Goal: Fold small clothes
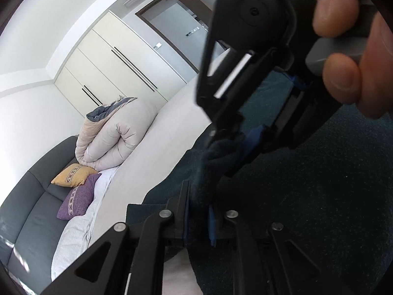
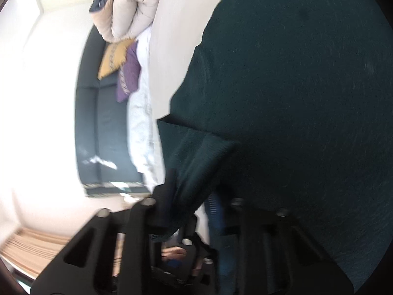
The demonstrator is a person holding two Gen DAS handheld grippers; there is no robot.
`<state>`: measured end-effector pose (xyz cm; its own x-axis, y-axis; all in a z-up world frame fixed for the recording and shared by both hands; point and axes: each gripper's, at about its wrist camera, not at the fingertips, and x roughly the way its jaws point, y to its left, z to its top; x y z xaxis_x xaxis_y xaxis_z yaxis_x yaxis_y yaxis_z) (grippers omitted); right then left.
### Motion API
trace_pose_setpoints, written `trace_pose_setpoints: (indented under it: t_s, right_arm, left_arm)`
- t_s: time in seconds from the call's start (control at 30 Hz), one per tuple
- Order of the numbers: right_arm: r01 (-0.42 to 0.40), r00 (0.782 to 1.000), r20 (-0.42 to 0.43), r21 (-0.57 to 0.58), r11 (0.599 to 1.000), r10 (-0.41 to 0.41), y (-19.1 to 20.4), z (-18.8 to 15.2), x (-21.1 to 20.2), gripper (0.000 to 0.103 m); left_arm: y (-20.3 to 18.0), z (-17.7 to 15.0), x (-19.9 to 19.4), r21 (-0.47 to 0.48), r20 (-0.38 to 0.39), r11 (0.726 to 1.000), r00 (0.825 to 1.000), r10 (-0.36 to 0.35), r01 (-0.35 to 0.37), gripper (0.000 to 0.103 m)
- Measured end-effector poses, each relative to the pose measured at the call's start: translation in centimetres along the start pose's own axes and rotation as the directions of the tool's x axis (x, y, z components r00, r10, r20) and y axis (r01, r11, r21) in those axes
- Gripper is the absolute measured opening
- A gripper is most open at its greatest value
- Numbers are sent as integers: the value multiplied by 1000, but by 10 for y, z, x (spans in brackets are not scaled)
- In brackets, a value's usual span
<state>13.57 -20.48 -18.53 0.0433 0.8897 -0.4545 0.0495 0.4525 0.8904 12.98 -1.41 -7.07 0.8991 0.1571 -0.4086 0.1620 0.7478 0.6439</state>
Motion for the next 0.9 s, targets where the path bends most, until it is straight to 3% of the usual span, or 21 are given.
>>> trace_pose_setpoints:
  t_s: [0.03,0.07,0.1,0.13,0.17,0.3,0.47,0.6,0.73,0.83,0.9]
  right_arm:
    - [11,1000,5,-14,1000,-10,4,-4,-1,9]
    - [34,999,16,-29,999,-34,7,-1,-2,8]
    - [65,997,37,-41,997,-64,10,3,-6,8]
    - [80,996,50,-49,996,-78,15,5,-10,8]
    - [109,991,82,-66,992,-103,19,12,-17,7]
    - [214,966,172,-99,972,-195,28,35,-64,7]
    - [329,916,264,-66,942,-301,11,62,-127,7]
    - [364,889,303,-16,931,-342,-9,78,-160,7]
    - [395,864,334,14,919,-376,-21,87,-177,7]
    - [419,849,344,22,908,-400,-23,98,-183,7]
    - [440,837,353,23,898,-419,-25,106,-189,7]
  left_arm:
    - [1,0,-2,-10,1,1000,1000,-6,6,32]
    - [2,1,-5,-21,4,1000,1000,-3,3,53]
    - [4,2,-9,-36,11,999,1000,7,-6,65]
    - [9,4,-17,-65,33,998,999,9,-7,84]
    - [14,6,-24,-97,54,995,999,-2,8,91]
    - [26,16,-39,-165,49,985,998,-41,48,91]
    - [21,33,-46,-152,41,985,997,-70,76,91]
    - [2,44,-41,-124,-9,985,992,-123,121,91]
    - [-18,32,-18,-120,-84,982,984,-155,145,91]
    - [-26,10,6,-130,-180,980,968,-175,153,87]
    - [-18,2,9,-195,-180,964,960,-214,179,87]
